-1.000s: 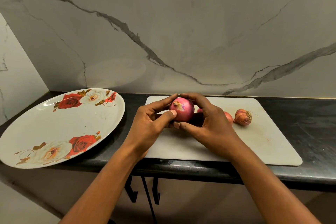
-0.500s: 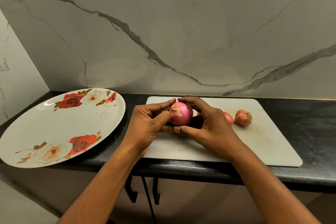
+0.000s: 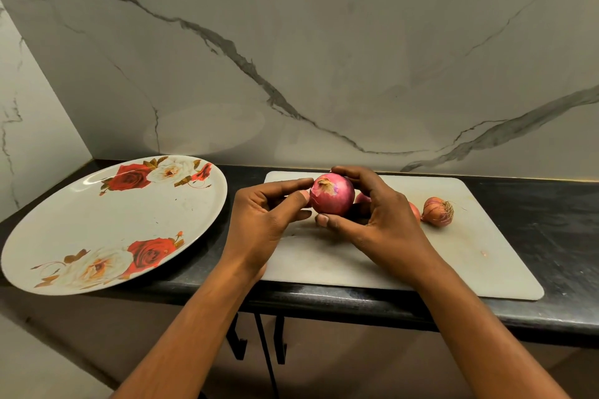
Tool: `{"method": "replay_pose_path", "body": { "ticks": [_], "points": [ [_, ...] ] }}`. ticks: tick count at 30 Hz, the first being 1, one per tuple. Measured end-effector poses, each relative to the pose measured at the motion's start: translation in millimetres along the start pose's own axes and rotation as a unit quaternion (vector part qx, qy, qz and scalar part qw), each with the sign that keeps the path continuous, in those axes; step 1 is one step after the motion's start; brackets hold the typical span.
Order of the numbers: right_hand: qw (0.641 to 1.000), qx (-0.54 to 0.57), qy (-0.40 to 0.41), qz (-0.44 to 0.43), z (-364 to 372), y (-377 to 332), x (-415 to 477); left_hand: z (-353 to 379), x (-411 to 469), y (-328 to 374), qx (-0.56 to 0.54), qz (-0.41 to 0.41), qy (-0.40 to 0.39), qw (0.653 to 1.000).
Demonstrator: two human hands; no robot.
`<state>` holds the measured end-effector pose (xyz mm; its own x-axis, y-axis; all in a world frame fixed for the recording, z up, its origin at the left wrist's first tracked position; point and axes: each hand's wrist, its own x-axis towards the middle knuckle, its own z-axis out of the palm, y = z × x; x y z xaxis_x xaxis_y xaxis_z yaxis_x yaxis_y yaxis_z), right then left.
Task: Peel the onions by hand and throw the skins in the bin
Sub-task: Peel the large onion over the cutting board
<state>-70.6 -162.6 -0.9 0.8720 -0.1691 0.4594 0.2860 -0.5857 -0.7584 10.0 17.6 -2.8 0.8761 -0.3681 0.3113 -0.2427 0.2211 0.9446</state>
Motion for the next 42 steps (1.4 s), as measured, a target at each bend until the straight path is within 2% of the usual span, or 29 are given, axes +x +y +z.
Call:
{"method": "replay_pose_path", "body": {
  "ticks": [14, 29, 37, 42],
  "points": [
    [1.000, -0.012, 0.016, 0.001, 0.0, 3.0, 0.3, -2.1, -0.3, -3.7, 0.011, 0.028, 0.011, 0.999],
    [0.995, 0.083, 0.048, 0.025, -4.5, 5.3, 0.3, -3.9, -0.2, -6.5, 0.034, 0.001, 0.021, 0.999],
    [1.000, -0.003, 0.017, 0.004, -0.6, 3.8, -0.4, -5.0, 0.3, -7.2, 0.053, 0.024, 0.014, 0.998],
    [1.000, -0.007, 0.004, 0.006, -0.5, 4.7, -1.0, -1.7, -0.3, -4.6, 0.051, 0.041, 0.002, 0.998]
  ]
}}
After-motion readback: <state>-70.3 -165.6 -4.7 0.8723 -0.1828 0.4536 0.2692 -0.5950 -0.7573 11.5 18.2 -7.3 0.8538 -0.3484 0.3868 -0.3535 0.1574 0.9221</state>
